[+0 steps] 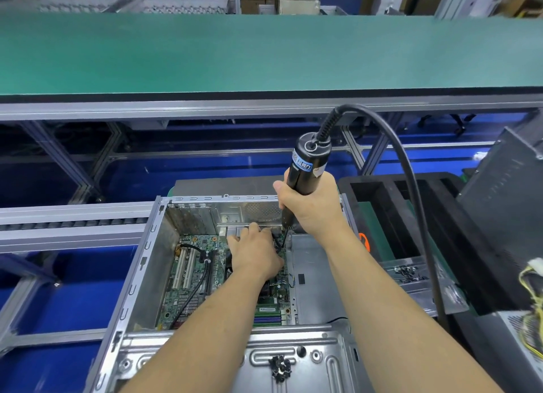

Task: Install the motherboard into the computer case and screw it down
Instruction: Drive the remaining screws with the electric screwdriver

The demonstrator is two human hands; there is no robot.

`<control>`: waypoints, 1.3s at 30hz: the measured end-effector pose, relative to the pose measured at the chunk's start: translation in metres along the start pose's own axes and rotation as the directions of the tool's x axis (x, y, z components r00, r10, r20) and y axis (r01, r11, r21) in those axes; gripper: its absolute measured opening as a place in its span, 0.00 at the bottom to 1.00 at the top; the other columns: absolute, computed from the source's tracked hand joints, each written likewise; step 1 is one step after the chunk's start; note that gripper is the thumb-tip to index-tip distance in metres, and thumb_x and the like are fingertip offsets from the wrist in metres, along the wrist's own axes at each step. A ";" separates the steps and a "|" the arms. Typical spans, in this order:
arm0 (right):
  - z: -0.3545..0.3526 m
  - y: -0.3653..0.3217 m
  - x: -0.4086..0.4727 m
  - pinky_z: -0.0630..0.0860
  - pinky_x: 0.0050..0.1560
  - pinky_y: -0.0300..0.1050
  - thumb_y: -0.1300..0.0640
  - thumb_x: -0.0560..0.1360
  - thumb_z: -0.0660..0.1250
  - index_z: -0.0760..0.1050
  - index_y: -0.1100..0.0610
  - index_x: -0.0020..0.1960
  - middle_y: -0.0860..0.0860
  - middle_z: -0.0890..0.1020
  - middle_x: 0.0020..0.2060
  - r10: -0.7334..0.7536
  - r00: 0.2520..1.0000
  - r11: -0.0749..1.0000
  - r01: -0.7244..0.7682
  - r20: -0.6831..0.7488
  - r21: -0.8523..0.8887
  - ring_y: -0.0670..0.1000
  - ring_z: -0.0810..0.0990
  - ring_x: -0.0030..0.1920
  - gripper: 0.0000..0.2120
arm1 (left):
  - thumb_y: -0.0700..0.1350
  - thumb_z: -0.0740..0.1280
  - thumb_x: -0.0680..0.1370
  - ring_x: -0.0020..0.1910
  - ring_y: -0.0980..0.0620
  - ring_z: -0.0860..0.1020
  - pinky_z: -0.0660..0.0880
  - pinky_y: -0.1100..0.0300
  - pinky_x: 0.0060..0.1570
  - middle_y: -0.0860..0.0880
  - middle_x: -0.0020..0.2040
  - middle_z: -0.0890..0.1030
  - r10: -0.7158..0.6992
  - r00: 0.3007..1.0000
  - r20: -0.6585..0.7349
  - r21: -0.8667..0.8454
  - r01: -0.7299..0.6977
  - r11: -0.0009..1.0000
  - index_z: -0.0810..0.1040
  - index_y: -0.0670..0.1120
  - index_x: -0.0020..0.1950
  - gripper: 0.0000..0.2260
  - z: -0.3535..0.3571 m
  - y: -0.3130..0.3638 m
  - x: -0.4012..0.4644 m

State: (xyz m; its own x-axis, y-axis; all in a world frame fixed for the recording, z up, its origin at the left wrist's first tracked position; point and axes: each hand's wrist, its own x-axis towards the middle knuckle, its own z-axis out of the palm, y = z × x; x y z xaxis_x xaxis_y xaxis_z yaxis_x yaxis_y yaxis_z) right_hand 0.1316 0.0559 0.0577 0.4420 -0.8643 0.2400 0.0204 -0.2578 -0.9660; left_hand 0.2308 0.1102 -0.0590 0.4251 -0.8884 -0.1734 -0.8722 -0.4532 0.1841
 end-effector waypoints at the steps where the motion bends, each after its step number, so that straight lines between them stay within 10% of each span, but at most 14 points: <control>1: 0.001 0.000 0.000 0.75 0.37 0.46 0.48 0.66 0.72 0.72 0.56 0.32 0.50 0.75 0.27 -0.001 1.000 1.000 0.001 0.008 -0.006 0.51 0.73 0.31 0.13 | 0.55 0.69 0.71 0.62 0.48 0.68 0.61 0.47 0.63 0.50 0.58 0.70 -0.001 1.000 0.002 0.000 0.001 1.000 0.74 0.53 0.59 0.18 0.000 0.000 0.000; 26: -0.004 -0.007 -0.005 0.76 0.40 0.43 0.44 0.64 0.76 0.74 0.64 0.38 0.54 0.78 0.31 -0.009 0.997 1.000 0.009 0.074 0.001 0.49 0.76 0.34 0.23 | 0.55 0.69 0.71 0.62 0.49 0.68 0.61 0.47 0.63 0.51 0.57 0.69 0.007 1.000 0.007 -0.008 -0.007 1.000 0.74 0.54 0.61 0.19 0.001 -0.002 0.001; 35: -0.045 -0.030 -0.034 0.75 0.37 0.36 0.45 0.66 0.74 0.73 0.69 0.36 0.63 0.79 0.32 -0.075 0.934 0.996 0.090 -0.350 0.026 0.49 0.75 0.32 0.26 | 0.55 0.71 0.71 0.65 0.47 0.67 0.65 0.50 0.64 0.50 0.62 0.73 0.103 0.991 0.086 -0.319 -0.070 0.945 0.78 0.55 0.62 0.20 -0.032 -0.013 -0.004; 39: -0.054 -0.040 -0.051 0.79 0.41 0.45 0.41 0.64 0.74 0.76 0.66 0.39 0.59 0.82 0.33 -0.025 0.883 0.996 0.062 -0.468 0.065 0.51 0.80 0.34 0.25 | 0.49 0.72 0.73 0.43 0.58 0.78 0.79 0.54 0.47 0.56 0.45 0.83 0.353 0.932 0.079 -0.500 -0.269 0.823 0.84 0.55 0.45 0.03 -0.085 -0.017 -0.037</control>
State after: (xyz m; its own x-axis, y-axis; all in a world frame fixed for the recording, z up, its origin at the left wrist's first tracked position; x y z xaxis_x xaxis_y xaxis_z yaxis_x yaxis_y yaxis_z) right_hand 0.0604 0.0866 0.0892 -0.0301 -0.9593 0.2808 0.1056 -0.2824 -0.9535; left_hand 0.2508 0.1446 0.0270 0.0695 -0.9824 -0.1732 -0.7116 -0.1705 0.6816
